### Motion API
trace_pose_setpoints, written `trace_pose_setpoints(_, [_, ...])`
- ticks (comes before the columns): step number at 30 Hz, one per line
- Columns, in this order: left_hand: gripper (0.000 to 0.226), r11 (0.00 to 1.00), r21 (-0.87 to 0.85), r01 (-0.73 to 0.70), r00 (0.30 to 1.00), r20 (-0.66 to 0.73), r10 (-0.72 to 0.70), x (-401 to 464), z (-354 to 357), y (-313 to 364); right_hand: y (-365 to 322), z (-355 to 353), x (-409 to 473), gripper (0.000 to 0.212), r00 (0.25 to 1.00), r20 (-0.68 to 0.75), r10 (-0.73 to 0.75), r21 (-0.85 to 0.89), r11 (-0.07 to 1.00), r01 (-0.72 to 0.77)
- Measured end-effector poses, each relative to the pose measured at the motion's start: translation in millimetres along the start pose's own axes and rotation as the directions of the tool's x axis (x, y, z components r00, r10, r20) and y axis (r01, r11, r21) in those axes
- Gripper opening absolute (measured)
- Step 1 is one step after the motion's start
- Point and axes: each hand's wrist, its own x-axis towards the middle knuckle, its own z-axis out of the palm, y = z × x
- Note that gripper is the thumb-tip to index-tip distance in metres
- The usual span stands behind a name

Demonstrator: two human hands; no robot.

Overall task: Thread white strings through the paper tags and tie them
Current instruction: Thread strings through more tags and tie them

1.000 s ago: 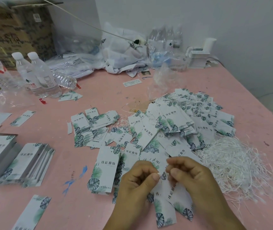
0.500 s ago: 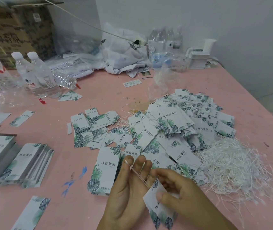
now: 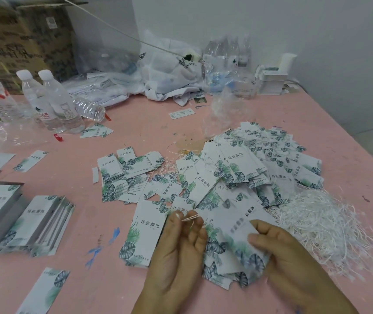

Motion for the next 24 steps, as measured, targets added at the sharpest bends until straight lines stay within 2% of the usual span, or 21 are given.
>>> trace_pose_setpoints(1, [0.008,0.995,0.098,-0.026,0.999,-0.042,0.03,0,0,-4,1,4,1,0.026,0.999,-0.032,-0.029,0.09,0.995,0.032])
trace_pose_setpoints(3, [0.01,0.921,0.374,-0.11,0.988,-0.062,0.143,-1,-4,-15,5,15,4,0.029,0.997,-0.053,-0.057,0.156,0.986,0.064])
trace_pose_setpoints(5, [0.005,0.777,0.595,-0.204,0.973,0.034,0.229,-6,-5,-21,12,24,5,0.032,0.998,-0.046,-0.051,0.161,0.985,0.057])
trace_pose_setpoints(7, [0.012,0.597,0.734,-0.324,0.941,0.185,0.284,-12,-7,-24,18,29,7,0.033,0.997,-0.055,-0.049,0.182,0.982,0.059])
trace_pose_setpoints(10, [0.008,0.28,0.825,-0.491,0.85,0.381,0.364,-15,-8,-24,23,31,8,0.028,0.995,-0.063,-0.076,0.183,0.979,0.086])
trace_pose_setpoints(12, [0.019,0.103,0.852,-0.513,0.804,0.436,0.404,-14,-10,-25,24,29,9,0.029,0.992,-0.089,-0.087,0.184,0.978,0.103])
trace_pose_setpoints(15, [0.015,-0.113,0.844,-0.525,0.742,0.518,0.425,-16,-9,-27,22,27,10,0.027,0.986,-0.142,-0.084,0.198,0.974,0.111])
trace_pose_setpoints(17, [0.02,-0.168,0.823,-0.542,0.7,0.553,0.452,-17,-8,-29,16,24,11,0.024,0.976,-0.199,-0.093,0.191,0.973,0.132])
trace_pose_setpoints(19, [0.03,-0.148,0.83,-0.538,0.696,0.537,0.477,-18,-5,-30,2,18,15,0.025,0.952,-0.276,-0.129,0.106,0.981,0.163])
trace_pose_setpoints(21, [0.038,-0.136,0.839,-0.527,0.704,0.521,0.483,-18,-1,-30,-21,12,24,0.021,0.915,-0.347,-0.205,-0.066,0.979,0.194])
trace_pose_setpoints(24, [0.037,-0.144,0.846,-0.514,0.714,0.515,0.475,-19,-1,-30,-66,11,48,0.018,0.837,-0.399,-0.374,-0.324,0.912,0.252])
